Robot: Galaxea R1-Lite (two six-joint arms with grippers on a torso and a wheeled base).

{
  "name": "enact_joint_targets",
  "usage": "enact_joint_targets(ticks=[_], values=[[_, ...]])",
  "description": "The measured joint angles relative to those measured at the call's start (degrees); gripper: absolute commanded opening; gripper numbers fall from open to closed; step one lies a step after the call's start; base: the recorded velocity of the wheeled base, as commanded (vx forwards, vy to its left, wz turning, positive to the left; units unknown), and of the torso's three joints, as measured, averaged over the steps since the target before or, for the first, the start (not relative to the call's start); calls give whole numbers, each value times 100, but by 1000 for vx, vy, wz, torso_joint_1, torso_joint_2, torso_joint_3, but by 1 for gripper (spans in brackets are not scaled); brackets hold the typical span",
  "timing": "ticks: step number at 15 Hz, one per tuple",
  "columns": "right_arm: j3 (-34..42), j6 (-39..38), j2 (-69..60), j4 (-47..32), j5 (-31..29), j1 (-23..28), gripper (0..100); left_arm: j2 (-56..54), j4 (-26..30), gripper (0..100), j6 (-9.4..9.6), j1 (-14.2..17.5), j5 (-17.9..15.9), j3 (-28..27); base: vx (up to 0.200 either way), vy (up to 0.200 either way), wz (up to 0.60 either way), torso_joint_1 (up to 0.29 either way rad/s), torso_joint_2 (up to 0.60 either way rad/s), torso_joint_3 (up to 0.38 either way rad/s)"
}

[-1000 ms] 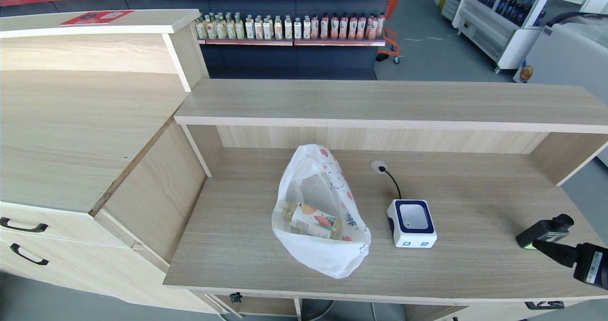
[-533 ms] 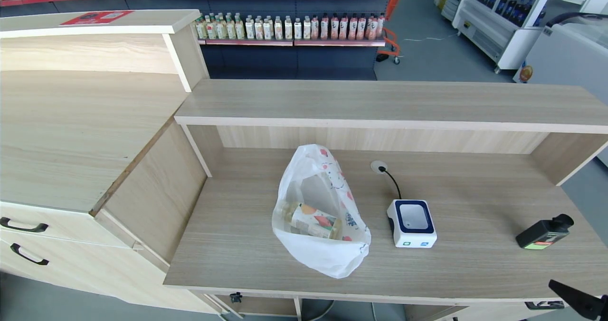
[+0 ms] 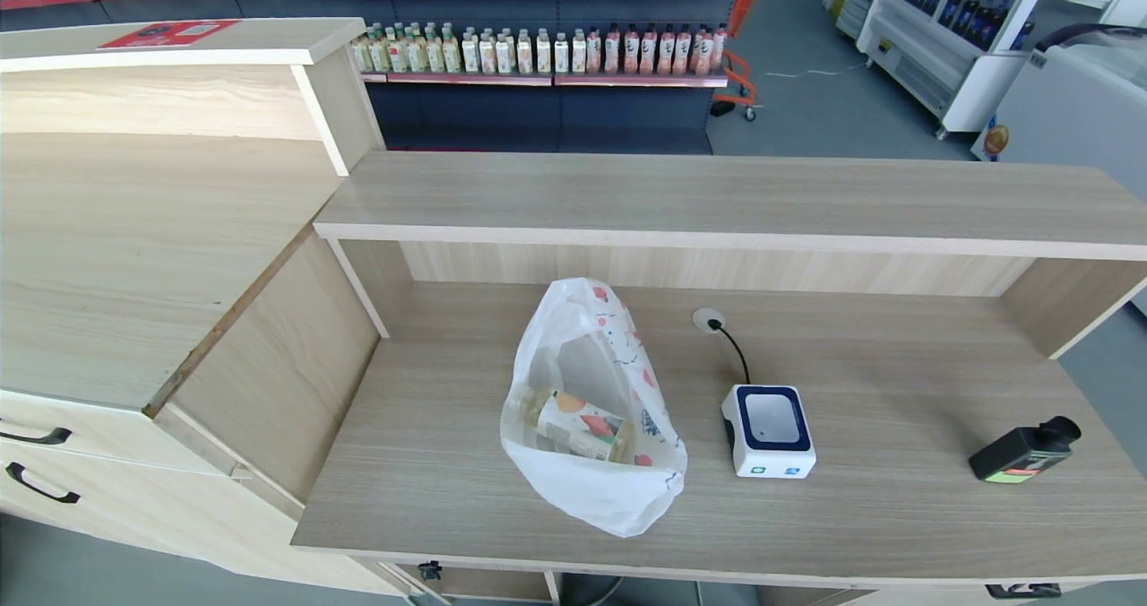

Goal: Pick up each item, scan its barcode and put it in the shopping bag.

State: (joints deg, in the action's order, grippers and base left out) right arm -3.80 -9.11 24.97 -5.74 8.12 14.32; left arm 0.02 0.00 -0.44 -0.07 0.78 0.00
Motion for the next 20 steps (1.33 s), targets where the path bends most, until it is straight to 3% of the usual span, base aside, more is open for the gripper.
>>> enact_joint_targets(ticks=[5,15,20], values=[[-157,7,-808,-263,22,-105,100,0,0,100,-13,-2,6,0,0,-200,0,0,1,4],[-377,30,-929,-556,24,-112,100,0,0,100,-10,-2,1,0,0,-200,0,2,1,3],[-584,24,-879,-842,30,-315,100,0,0,100,-16,-4,-2,0,-80,0,0,1,2,1]])
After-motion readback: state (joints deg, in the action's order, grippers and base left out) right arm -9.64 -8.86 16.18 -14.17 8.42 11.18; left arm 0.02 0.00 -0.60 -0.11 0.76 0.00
